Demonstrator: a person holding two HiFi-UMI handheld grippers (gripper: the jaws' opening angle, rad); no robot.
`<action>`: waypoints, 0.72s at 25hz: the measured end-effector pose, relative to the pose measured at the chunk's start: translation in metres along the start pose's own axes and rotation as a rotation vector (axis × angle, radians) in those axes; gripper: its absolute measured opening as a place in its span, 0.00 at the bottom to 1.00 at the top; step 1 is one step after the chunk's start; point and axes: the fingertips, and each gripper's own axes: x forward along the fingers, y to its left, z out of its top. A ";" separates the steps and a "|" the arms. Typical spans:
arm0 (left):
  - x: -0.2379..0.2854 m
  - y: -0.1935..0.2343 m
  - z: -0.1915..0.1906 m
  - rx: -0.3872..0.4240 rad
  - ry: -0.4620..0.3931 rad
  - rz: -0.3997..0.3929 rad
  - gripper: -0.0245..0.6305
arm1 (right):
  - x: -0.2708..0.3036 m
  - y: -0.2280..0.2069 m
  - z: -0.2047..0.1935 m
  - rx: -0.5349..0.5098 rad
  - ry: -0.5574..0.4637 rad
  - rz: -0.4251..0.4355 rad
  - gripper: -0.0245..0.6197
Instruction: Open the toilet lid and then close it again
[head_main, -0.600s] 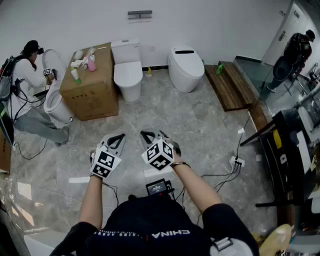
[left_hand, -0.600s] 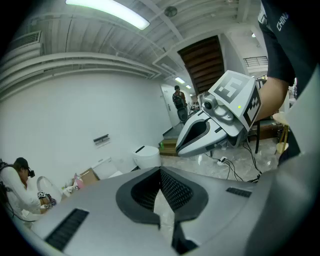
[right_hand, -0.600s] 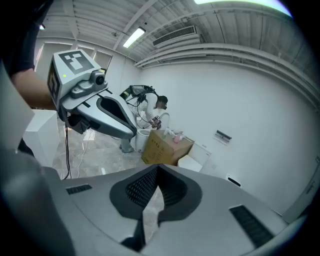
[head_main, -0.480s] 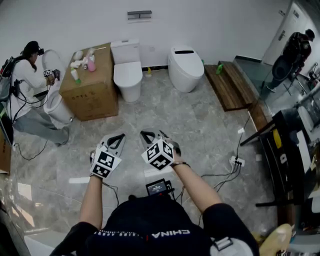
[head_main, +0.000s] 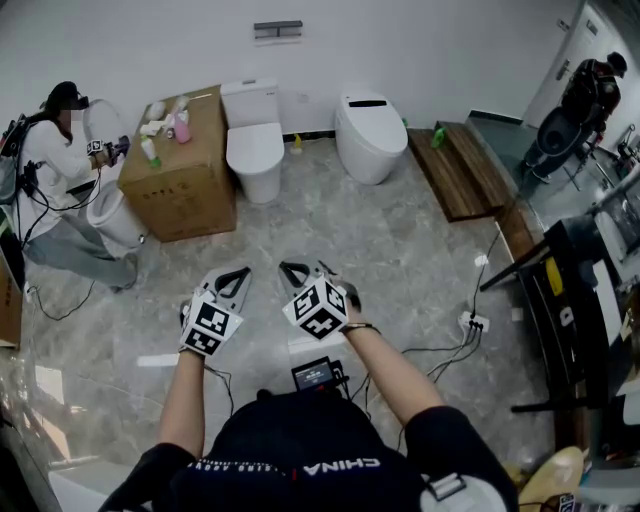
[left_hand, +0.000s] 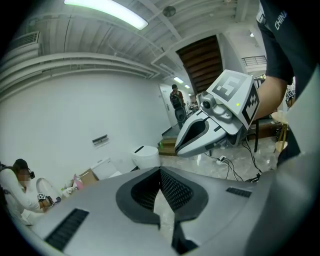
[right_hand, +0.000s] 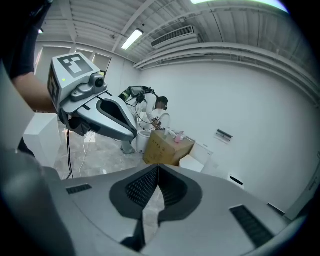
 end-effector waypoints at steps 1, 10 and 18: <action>0.000 -0.001 0.000 0.000 0.001 -0.001 0.05 | 0.000 0.000 -0.001 0.000 0.003 0.002 0.06; 0.001 -0.004 -0.004 -0.007 0.012 -0.008 0.05 | -0.002 0.001 -0.005 0.017 0.005 0.011 0.06; 0.013 -0.008 -0.006 -0.020 0.024 -0.009 0.05 | -0.003 -0.006 -0.019 0.030 0.015 0.017 0.06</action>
